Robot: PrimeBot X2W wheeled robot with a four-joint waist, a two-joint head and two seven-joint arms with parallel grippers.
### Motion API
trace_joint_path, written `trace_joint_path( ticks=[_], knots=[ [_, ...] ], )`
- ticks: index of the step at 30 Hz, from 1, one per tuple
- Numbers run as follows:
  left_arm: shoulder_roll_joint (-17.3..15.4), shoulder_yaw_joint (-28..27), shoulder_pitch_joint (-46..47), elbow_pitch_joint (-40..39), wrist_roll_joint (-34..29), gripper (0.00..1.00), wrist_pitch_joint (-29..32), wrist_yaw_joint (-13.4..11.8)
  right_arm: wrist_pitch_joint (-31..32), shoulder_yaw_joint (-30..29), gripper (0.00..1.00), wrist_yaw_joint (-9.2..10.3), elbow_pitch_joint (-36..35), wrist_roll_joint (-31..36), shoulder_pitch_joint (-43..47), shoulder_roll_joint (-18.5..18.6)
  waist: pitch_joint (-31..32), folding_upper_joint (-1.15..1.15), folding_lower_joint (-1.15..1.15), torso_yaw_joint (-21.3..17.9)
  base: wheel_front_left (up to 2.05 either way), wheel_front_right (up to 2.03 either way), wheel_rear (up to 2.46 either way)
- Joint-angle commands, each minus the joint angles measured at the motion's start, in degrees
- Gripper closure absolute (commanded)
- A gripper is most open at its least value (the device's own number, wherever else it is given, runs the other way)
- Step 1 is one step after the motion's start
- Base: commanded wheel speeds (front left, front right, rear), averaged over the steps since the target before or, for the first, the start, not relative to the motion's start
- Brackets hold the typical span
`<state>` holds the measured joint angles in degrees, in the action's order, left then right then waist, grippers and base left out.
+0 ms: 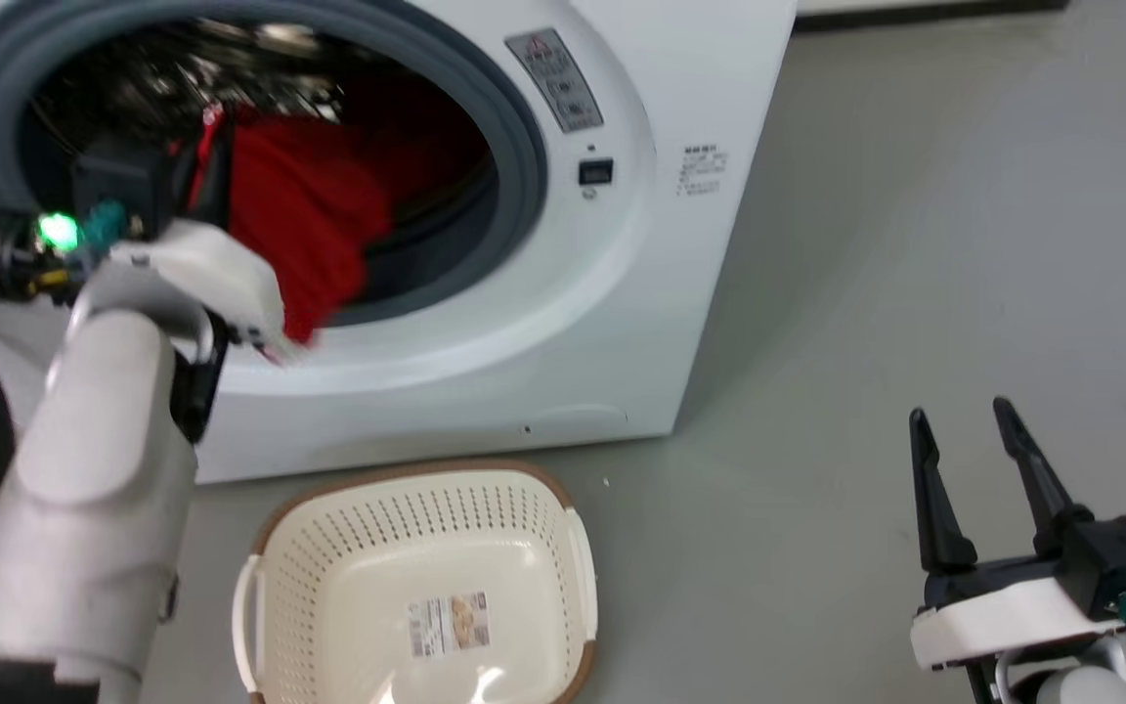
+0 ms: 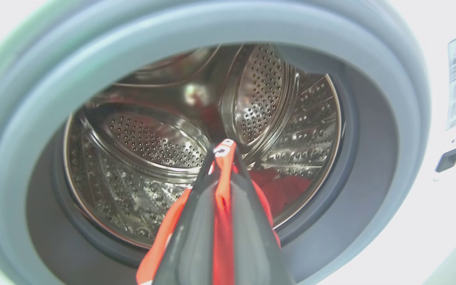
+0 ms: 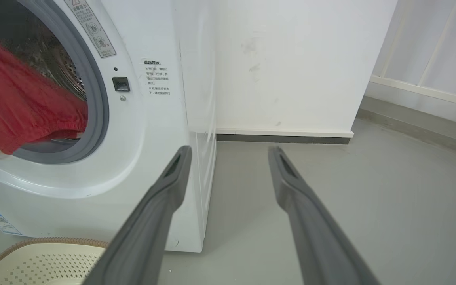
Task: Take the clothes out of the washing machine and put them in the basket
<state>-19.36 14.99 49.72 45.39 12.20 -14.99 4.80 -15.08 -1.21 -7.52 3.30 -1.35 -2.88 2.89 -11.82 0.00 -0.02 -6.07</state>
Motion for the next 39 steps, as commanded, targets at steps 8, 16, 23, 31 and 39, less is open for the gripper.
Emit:
trace_joint_path(
  ticks=[8, 16, 23, 31, 39],
  knots=[
    [-0.33, -1.84, -15.26, -20.07, 1.3, 1.0, -0.22, -2.94, -0.14, -1.05, 0.0, 0.06, 0.71, 0.13, 3.93, -0.03, 9.14, 0.0, 0.02, 3.83, 0.0, 0.0, 0.0],
    [0.03, -1.13, -26.83, -38.82, 2.39, 1.0, 4.09, -5.95, -0.14, -2.41, 0.0, 0.06, 0.56, 0.36, 6.07, -0.04, 11.51, 0.0, 0.02, 6.14, 0.0, 0.0, 0.0],
    [-1.1, 1.14, -36.39, -46.7, 2.35, 1.0, 8.08, -6.76, -0.14, -2.39, 0.0, 0.06, 0.15, 0.8, 5.51, -0.03, 10.08, 0.0, 0.02, 6.57, 0.0, 0.0, 0.0],
    [-0.35, 4.67, -39.8, -40.41, 1.79, 1.0, 8.24, -5.94, -0.14, -2.73, 0.0, 0.06, -0.47, 1.56, 3.43, -0.04, 4.09, 0.0, 0.02, 5.91, 0.0, 0.0, 0.0],
    [3.07, 7.41, -33.93, -23.66, 0.84, 1.0, 4.67, -4.96, -0.14, -2.8, 0.0, 0.06, -1.78, 2.59, 0.23, -0.04, -5.57, 0.0, 0.02, 3.69, 0.0, 0.0, 0.0]
  ],
)
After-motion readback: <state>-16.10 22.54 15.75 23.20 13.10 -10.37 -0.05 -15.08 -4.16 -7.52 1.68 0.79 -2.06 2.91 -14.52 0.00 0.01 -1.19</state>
